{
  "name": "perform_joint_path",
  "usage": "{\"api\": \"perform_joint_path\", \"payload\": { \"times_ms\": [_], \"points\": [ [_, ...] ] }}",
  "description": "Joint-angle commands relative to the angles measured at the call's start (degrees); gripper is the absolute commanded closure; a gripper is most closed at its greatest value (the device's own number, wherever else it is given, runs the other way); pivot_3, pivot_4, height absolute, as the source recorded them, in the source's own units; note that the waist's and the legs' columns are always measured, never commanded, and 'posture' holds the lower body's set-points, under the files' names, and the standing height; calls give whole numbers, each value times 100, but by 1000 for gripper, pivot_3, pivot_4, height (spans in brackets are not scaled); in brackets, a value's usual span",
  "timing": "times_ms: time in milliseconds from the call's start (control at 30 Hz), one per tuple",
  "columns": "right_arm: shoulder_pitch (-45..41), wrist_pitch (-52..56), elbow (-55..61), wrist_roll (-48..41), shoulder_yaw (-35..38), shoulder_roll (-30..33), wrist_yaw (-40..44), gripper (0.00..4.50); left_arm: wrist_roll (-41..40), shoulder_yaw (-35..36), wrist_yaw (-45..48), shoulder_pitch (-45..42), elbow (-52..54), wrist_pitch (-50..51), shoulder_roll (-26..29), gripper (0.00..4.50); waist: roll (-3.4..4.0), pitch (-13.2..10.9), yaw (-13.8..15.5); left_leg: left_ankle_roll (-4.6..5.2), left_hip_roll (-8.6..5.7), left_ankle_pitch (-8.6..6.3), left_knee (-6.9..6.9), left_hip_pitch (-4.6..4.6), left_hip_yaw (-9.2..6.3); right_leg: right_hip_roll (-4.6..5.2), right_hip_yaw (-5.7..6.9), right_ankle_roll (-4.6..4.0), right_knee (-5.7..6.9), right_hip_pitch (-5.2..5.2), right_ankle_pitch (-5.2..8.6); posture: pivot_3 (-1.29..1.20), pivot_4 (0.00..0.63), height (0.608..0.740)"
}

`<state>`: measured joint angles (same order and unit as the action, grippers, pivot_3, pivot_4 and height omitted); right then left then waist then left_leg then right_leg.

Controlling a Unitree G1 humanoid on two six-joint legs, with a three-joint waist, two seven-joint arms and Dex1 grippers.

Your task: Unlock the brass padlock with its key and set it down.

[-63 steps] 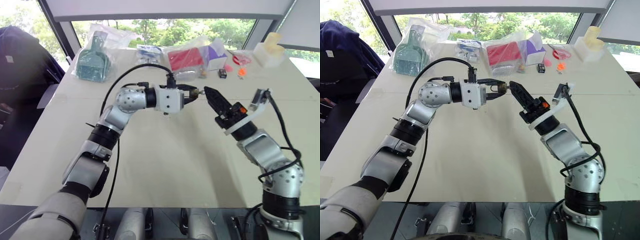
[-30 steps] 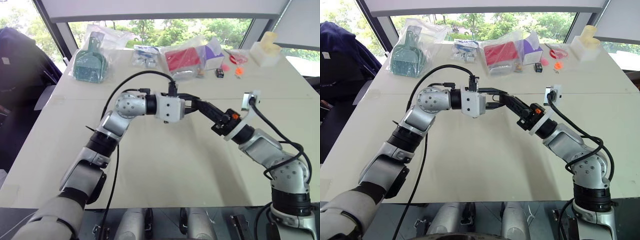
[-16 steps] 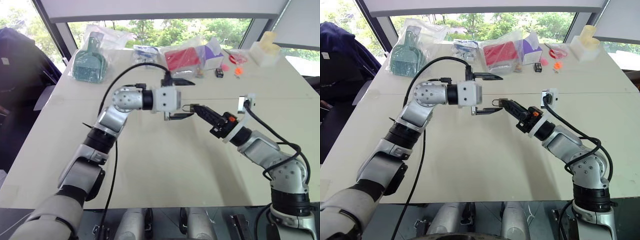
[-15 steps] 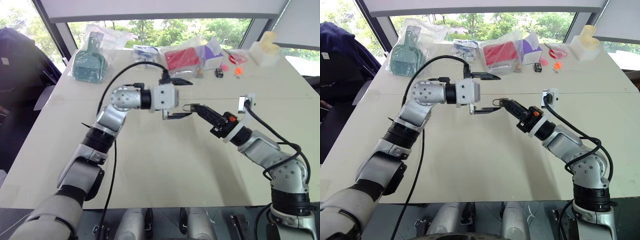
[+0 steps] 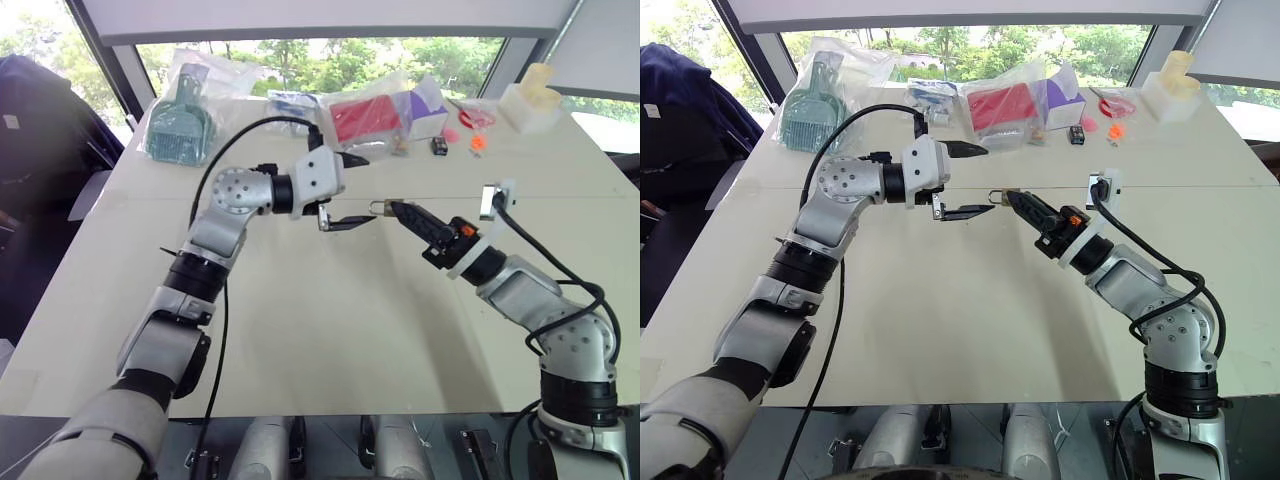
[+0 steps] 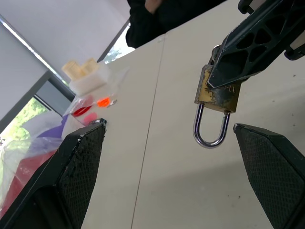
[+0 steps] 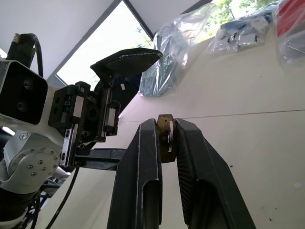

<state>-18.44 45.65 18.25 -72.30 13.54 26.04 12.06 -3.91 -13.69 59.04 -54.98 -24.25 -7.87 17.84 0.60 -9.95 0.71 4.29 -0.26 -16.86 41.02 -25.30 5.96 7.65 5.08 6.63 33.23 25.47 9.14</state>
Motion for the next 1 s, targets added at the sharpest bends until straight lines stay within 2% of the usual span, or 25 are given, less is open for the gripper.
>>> {"api": "perform_joint_path", "payload": {
  "times_ms": [33,500,733,1000],
  "points": [
    [-48,4,257,-118,66,-30,3,4500,2,100,-76,-232,8,-150,-36,20,0,0,1,0,0,0,0,0,0,0,0,0,0,0,0,0,150,735],
    [127,162,502,-284,6,-53,21,4500,391,90,-515,-512,-715,-745,-162,20,0,0,2,2,0,-1,0,0,0,1,0,0,-1,0,0,0,150,735],
    [167,187,541,-316,-31,-58,-7,4500,555,216,-1039,-695,-1009,-1068,-285,20,-1,0,3,3,0,-2,0,0,-1,1,0,0,0,1,0,0,150,735],
    [145,128,472,-308,-12,-73,-94,4500,500,110,-704,-435,-815,-850,-196,20,0,0,-3,3,0,-2,0,0,0,2,0,0,-1,1,-1,0,150,735]
  ]
}}
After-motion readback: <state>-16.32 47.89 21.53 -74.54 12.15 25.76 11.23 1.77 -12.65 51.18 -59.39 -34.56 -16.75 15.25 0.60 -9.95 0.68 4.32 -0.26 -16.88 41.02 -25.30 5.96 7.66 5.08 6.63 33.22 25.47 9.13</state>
